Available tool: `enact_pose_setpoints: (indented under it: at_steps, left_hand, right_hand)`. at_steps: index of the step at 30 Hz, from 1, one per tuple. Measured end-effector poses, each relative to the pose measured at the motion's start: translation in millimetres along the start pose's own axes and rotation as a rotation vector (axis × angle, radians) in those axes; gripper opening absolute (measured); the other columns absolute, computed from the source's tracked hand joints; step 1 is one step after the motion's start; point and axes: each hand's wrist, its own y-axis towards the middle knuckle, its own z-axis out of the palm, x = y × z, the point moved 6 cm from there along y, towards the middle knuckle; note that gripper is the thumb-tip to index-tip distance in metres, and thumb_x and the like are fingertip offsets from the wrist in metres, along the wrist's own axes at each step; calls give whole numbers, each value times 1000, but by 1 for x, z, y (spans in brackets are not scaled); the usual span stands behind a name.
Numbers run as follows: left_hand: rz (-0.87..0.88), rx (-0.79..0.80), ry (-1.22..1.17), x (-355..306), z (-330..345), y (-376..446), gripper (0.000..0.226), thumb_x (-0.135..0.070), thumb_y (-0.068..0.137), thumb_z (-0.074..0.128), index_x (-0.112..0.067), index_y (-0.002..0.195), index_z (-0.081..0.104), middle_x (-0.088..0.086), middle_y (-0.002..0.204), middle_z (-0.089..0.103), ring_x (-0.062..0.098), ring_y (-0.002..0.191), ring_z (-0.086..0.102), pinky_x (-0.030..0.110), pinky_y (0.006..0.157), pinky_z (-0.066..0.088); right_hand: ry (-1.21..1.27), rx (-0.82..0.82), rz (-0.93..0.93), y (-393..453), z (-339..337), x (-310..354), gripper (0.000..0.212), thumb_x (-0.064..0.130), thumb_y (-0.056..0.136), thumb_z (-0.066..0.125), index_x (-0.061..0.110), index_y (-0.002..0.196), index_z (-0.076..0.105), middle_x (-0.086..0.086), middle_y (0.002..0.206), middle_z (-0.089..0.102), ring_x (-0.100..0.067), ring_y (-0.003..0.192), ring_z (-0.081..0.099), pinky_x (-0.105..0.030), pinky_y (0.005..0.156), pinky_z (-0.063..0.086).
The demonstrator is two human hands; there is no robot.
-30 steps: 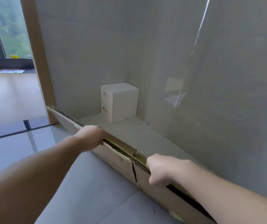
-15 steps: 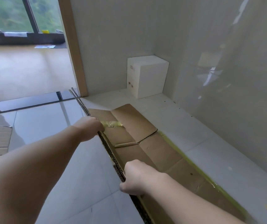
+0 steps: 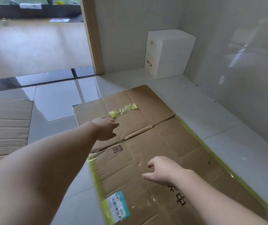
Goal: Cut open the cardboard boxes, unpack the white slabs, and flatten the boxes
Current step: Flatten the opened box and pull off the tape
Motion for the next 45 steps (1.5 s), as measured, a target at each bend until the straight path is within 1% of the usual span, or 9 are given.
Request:
enact_pose_setpoints:
  at_steps: [6, 10, 15, 20, 22, 24, 27, 34, 45]
  left_hand:
    - [72, -91, -27, -31, 7, 30, 63, -50, 97, 35, -20, 151, 18, 4, 157, 22, 23, 143, 21, 36, 115, 19]
    - [33, -46, -121, -39, 43, 52, 67, -51, 97, 32, -18, 151, 12, 7, 159, 8, 23, 146, 8, 38, 117, 10]
    - [28, -4, -253, -60, 112, 76, 74, -58, 95, 28, -19, 152, 3, 5, 160, -7, 19, 146, -7, 34, 117, -1]
    - [-33, -119, -265, -61, 150, 90, 77, -67, 90, 15, -25, 151, -7, -1, 158, -13, 14, 144, -15, 33, 117, -8]
    - [-32, -149, -263, -60, 157, 88, 78, -70, 87, 10, -27, 151, -7, -4, 158, -13, 12, 144, -15, 32, 117, -8]
    - [-24, -174, -261, -61, 158, 89, 80, -71, 85, 6, -28, 150, -7, -6, 156, -14, 11, 144, -15, 31, 117, -8]
    - [-1, -190, -269, -61, 154, 92, 77, -68, 87, 10, -27, 150, -7, -6, 155, -16, 10, 143, -16, 30, 117, -9]
    - [30, -164, -262, -73, 134, 116, 81, -69, 88, 11, -22, 151, -7, -2, 156, -16, 10, 141, -22, 29, 115, -13]
    - [-26, -124, -182, -53, 68, 279, 108, -92, 65, 6, -27, 151, -6, 6, 159, -11, 21, 146, -10, 38, 117, -5]
  right_hand:
    - [-64, -27, -12, 32, 37, -12, 58, 54, 88, 54, 19, 134, 50, -5, 137, 53, -26, 127, 47, -38, 103, 41]
    - [-85, -39, -18, 45, 83, -24, 75, 55, 93, 44, 22, 152, 13, -13, 160, 5, -30, 147, 0, -45, 118, 9]
    - [-198, -70, -27, 41, 159, -39, 79, 62, 94, 23, 20, 149, -14, -16, 152, -31, -33, 137, -34, -50, 114, -19]
    - [-170, -226, -99, 44, 160, -41, 73, 62, 83, 36, 14, 138, 49, -17, 147, 39, -36, 136, 36, -50, 104, 20]
    - [-196, -159, -160, 49, 159, -49, 74, 65, 86, 32, 18, 144, 39, -10, 154, 27, -33, 141, 27, -47, 108, 16]
    - [-233, -196, -120, 64, 143, -79, 77, 68, 89, 16, 24, 151, 3, 1, 159, -11, -26, 147, -4, -41, 116, -6]
    - [-167, -317, 195, 80, 104, -156, 77, 71, 84, -4, 26, 142, -27, 5, 151, -34, -19, 142, -27, -37, 114, -20]
    - [-115, -260, 362, 76, 105, -206, 84, 75, 71, -27, 25, 136, -40, 1, 150, -39, -17, 135, -38, -42, 116, -16]
    - [-44, -259, 555, 108, 90, -174, 101, 85, 65, -19, 19, 141, -29, -18, 151, -30, -44, 140, -23, -67, 108, -11]
